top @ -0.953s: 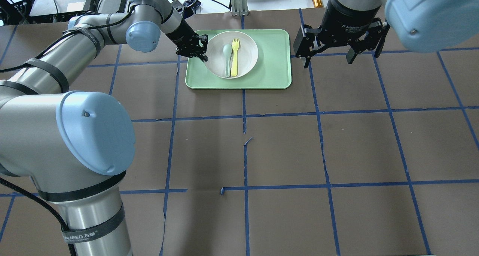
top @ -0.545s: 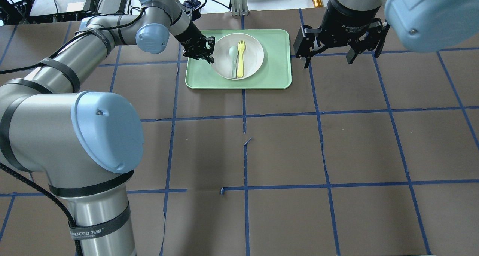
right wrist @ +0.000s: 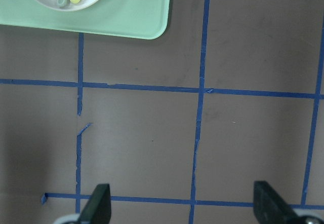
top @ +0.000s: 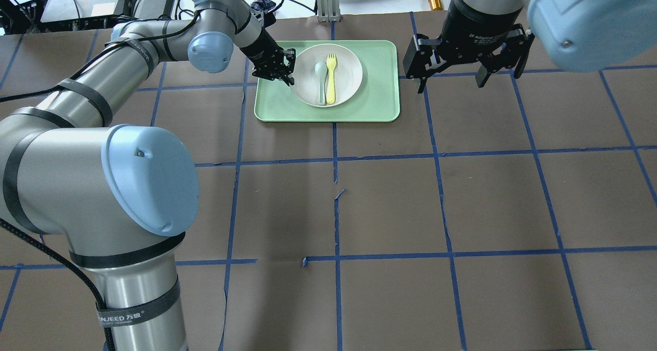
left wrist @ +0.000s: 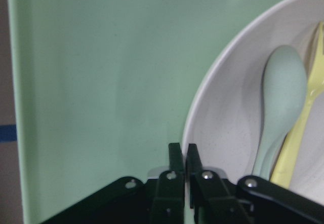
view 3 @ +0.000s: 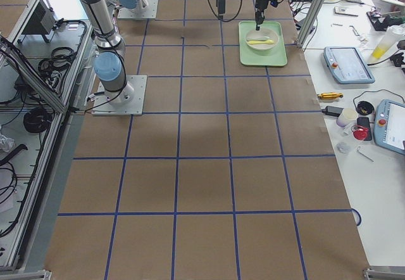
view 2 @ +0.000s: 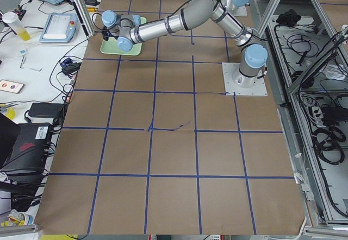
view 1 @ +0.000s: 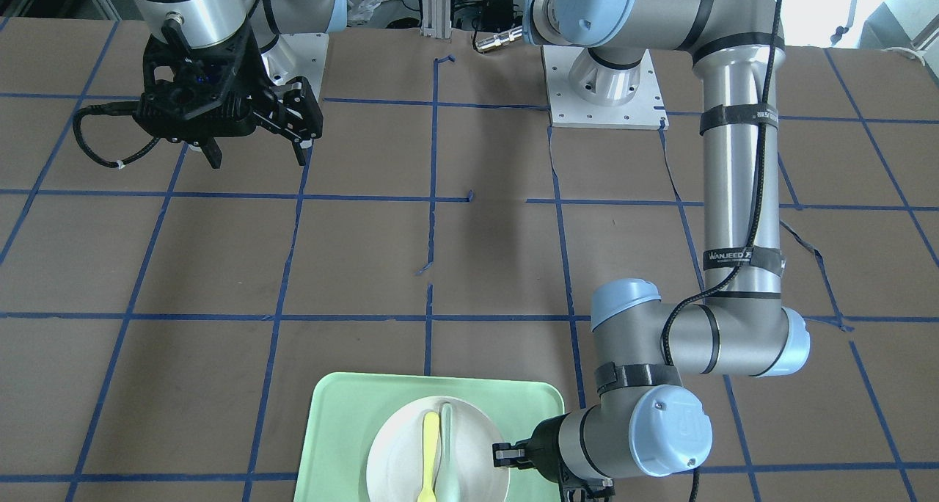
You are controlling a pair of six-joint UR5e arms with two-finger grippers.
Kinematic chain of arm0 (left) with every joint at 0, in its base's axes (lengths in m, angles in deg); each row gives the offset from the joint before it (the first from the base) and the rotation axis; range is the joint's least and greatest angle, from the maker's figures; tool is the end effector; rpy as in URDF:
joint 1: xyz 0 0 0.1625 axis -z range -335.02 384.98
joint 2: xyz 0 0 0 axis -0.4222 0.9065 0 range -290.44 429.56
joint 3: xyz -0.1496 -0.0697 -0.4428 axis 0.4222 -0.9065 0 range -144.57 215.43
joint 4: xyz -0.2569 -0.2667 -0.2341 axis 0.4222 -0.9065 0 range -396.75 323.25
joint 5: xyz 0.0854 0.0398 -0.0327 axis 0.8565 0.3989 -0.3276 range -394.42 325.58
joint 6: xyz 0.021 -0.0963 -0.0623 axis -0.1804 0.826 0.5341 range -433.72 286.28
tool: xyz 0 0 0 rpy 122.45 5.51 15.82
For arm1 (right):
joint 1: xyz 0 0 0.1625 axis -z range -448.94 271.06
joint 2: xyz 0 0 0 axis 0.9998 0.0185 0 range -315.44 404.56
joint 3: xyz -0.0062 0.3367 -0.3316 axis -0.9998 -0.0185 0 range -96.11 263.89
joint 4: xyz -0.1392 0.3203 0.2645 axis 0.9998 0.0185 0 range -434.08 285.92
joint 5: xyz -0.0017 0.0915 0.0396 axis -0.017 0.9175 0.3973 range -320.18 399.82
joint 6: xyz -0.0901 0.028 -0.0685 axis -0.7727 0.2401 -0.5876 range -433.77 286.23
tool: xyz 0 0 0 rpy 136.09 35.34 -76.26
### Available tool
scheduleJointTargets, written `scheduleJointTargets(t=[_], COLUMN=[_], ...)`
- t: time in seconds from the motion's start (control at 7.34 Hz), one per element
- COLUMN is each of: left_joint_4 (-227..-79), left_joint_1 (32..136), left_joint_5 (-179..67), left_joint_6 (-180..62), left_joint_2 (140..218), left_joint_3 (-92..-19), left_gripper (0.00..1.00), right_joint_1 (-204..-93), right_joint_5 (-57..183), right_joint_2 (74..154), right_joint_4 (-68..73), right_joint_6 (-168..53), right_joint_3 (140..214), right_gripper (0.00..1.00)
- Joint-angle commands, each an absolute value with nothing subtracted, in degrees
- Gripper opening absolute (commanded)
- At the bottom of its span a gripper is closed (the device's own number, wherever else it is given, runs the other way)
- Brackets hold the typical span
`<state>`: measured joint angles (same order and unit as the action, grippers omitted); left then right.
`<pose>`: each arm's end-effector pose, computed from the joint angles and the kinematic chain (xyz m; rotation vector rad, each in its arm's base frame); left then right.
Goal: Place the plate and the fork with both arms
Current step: 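Open the left gripper and release the bowl on the tray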
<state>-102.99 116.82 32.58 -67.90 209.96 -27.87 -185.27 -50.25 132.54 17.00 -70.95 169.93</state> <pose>-0.2060 -0.8398 0.1886 0.0949 -2.7391 -0.0360 0.1918 -0.5215 0.5377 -0.0961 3.1360 -0.0826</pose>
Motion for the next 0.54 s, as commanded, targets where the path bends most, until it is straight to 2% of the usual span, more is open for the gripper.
scheduleJointTargets(t=[0.0,0.14,0.41], left_joint_4=[-100.0,-100.0,-100.5], left_joint_1=[116.8,116.8,116.6], left_joint_5=[32.3,32.3,35.8], left_joint_6=[-66.2,-66.1,-66.1], left_joint_2=[209.7,208.8,202.4], left_joint_3=[-28.3,-28.7,-34.7], left_gripper=[0.59,0.63,0.83], right_joint_1=[-185.3,-185.3,-185.3], right_joint_5=[-50.2,-50.2,-50.3], right_joint_2=[132.5,132.5,132.5], right_joint_4=[17.1,17.1,17.1], right_joint_6=[-71.0,-71.0,-71.0], right_joint_3=[169.9,169.9,169.9], right_gripper=[1.0,1.0,1.0])
